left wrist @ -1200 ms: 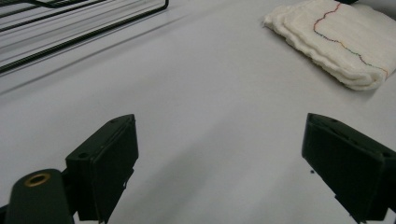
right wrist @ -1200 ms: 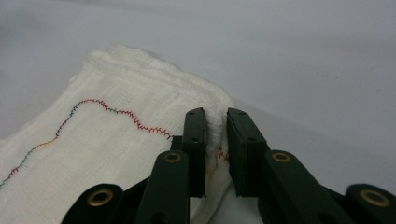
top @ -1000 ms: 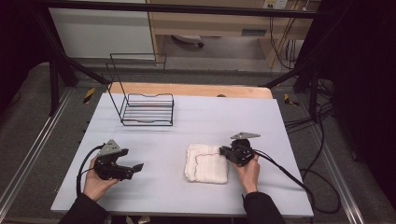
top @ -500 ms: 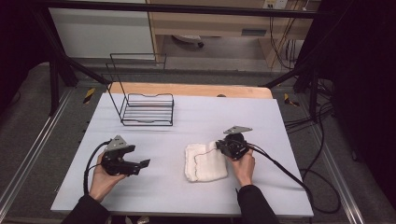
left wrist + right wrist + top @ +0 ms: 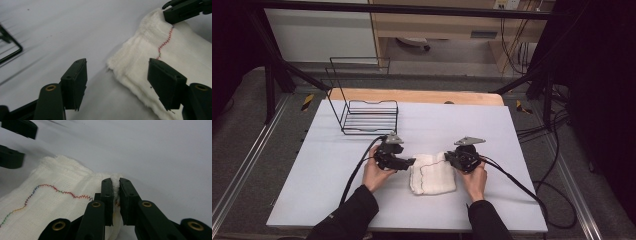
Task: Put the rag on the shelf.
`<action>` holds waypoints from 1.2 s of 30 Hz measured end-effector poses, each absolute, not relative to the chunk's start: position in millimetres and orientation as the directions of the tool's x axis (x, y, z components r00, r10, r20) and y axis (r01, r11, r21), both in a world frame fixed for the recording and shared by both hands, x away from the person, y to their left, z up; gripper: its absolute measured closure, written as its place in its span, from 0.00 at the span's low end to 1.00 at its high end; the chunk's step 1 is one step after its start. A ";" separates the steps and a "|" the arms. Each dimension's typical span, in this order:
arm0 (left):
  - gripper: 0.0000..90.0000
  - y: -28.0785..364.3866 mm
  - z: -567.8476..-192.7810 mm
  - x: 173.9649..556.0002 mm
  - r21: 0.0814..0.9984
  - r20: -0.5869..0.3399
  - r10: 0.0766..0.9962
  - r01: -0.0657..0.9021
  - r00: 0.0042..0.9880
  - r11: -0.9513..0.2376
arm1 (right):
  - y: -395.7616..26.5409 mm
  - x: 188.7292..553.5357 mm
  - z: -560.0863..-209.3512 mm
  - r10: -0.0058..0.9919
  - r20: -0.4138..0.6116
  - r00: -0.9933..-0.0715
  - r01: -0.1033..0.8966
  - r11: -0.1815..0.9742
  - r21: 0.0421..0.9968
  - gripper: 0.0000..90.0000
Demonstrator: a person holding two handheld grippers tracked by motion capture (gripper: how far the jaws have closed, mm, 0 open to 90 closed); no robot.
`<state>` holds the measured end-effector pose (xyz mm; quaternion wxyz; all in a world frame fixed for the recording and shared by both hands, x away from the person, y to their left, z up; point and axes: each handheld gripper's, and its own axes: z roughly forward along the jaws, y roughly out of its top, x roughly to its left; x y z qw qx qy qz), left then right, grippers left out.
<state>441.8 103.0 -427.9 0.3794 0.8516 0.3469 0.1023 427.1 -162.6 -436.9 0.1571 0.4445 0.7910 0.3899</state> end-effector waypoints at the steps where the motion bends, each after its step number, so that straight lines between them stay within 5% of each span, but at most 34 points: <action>1: 0.39 98.3 -430.7 445.0 0.709 -0.089 0.668 0.518 0.739 -0.478 | -162.4 427.0 -437.2 0.826 0.098 -0.556 0.582 0.302 0.755 0.91; 12: 0.57 89.3 -446.4 461.1 0.676 -0.170 0.647 0.566 0.743 -0.472 | -162.1 427.6 -440.8 0.826 0.095 -0.555 0.585 0.306 0.751 0.91; 16: 0.78 89.1 -446.8 461.4 0.662 -0.241 0.620 0.594 0.746 -0.457 | -161.7 428.5 -441.4 0.826 0.095 -0.555 0.583 0.305 0.753 0.92; 20: 0.88 88.3 -443.5 457.4 0.665 -0.221 0.630 0.588 0.745 -0.461 | -161.8 428.7 -440.3 0.825 0.100 -0.556 0.581 0.300 0.757 0.92; 36: 0.90 146.9 -420.3 395.1 0.711 -0.141 0.702 0.564 0.698 -0.419 | -97.7 438.7 -425.9 0.727 0.102 -0.679 0.494 0.349 0.797 0.92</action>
